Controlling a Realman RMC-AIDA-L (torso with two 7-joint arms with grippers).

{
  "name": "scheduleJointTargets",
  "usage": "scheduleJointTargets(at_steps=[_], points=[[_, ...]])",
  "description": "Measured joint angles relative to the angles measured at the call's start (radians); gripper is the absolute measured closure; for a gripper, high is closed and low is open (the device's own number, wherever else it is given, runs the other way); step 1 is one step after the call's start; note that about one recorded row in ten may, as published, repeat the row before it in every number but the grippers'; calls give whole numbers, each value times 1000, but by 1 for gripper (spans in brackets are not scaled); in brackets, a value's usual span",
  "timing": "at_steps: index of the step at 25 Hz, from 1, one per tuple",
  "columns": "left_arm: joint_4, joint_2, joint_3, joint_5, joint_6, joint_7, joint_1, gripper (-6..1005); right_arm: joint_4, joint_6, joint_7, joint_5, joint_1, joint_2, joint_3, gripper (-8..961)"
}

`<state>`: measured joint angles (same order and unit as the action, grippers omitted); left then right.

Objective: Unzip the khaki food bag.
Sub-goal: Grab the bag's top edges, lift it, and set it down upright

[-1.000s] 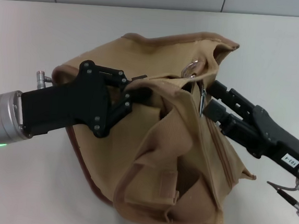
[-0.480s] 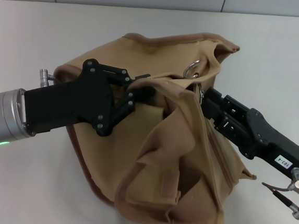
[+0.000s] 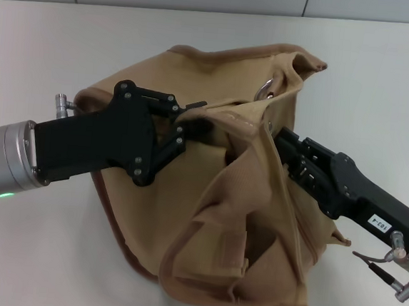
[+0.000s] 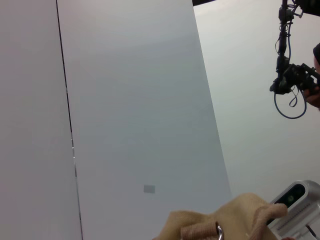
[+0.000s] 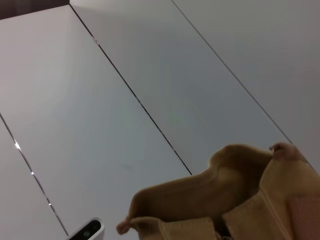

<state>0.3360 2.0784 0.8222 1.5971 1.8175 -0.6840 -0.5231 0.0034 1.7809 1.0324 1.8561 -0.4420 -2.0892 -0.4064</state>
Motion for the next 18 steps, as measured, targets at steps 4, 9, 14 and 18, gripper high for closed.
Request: scheduleJointTargets(at_steps=[4, 9, 14, 18], points=[[0, 0, 0, 0, 0, 0, 2, 940, -6, -5, 0, -2, 6, 1, 5, 674], [0, 0, 0, 0, 0, 0, 5, 940, -11, -24, 0, -7, 8, 3, 10, 713], [0, 0, 0, 3, 0, 0, 6, 940, -13, -34, -11, -8, 14, 3, 11, 718], [0, 0, 0, 4, 0, 0, 6, 940, -13, -32, -19, -6, 12, 3, 5, 721]])
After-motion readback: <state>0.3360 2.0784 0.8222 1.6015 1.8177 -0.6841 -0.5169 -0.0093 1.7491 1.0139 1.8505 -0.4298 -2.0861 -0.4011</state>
